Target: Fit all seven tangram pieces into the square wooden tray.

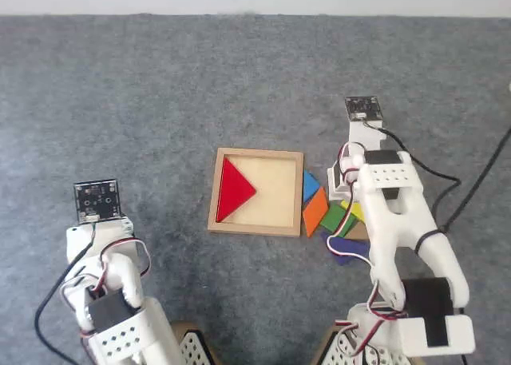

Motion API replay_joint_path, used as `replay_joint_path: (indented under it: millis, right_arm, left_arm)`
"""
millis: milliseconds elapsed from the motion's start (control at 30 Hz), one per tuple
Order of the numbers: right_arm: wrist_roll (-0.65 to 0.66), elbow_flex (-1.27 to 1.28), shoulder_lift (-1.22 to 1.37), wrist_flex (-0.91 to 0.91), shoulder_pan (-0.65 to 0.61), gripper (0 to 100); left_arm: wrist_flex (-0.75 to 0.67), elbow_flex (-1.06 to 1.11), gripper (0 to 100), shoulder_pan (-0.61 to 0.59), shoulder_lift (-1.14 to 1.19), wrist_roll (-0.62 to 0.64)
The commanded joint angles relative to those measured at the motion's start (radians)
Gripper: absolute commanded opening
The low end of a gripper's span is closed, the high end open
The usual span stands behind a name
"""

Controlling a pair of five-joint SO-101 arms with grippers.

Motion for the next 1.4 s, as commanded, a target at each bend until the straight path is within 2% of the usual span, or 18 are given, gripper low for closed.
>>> replay_joint_path:
  millis: [0, 167, 267, 400, 567, 733, 867, 1000, 1167, 1367]
  right_arm:
    - [-0.031, 0.015, -0.038, -0.11, -0.004, 27.1]
    - [-0.032, -0.034, 0.09, -0.119, -0.002, 27.1]
    - [-0.061, -0.101, 0.143, -0.038, 0.005, 27.0]
    - [-0.068, -0.127, 0.165, 0.044, 0.004, 27.0]
    - [-0.064, -0.123, 0.163, 0.05, 0.01, 26.7]
    - [0.092, -0.129, 0.16, 0.05, 0.01, 27.0]
    - [0.109, -0.183, 0.108, 0.105, 0.01, 28.7]
    - [0.109, -0.189, -0.002, 0.186, 0.001, 36.9]
    - [0.112, -0.083, -0.073, 0.182, -0.016, 40.2]
    - [0.112, -0.005, -0.002, 0.044, -0.079, 40.2]
  left_arm:
    - [-0.025, -0.048, 6, -0.003, -0.011, 0.005]
    - [-0.025, -0.048, 6, -0.003, -0.011, 0.005]
    - [-0.025, -0.048, 6, -0.003, -0.011, 0.005]
    - [-0.025, -0.048, 6, -0.003, -0.011, 0.005]
    - [-0.025, -0.048, 6, -0.003, -0.011, 0.005]
    - [-0.025, -0.048, 6, -0.005, -0.011, 0.005]
    - [-0.025, -0.048, 6, -0.005, -0.011, 0.005]
    - [-0.025, -0.048, 6, -0.005, -0.011, 0.005]
    - [-0.025, -0.048, 6, -0.005, -0.011, 0.005]
    - [-0.025, -0.048, 6, -0.005, -0.011, 0.005]
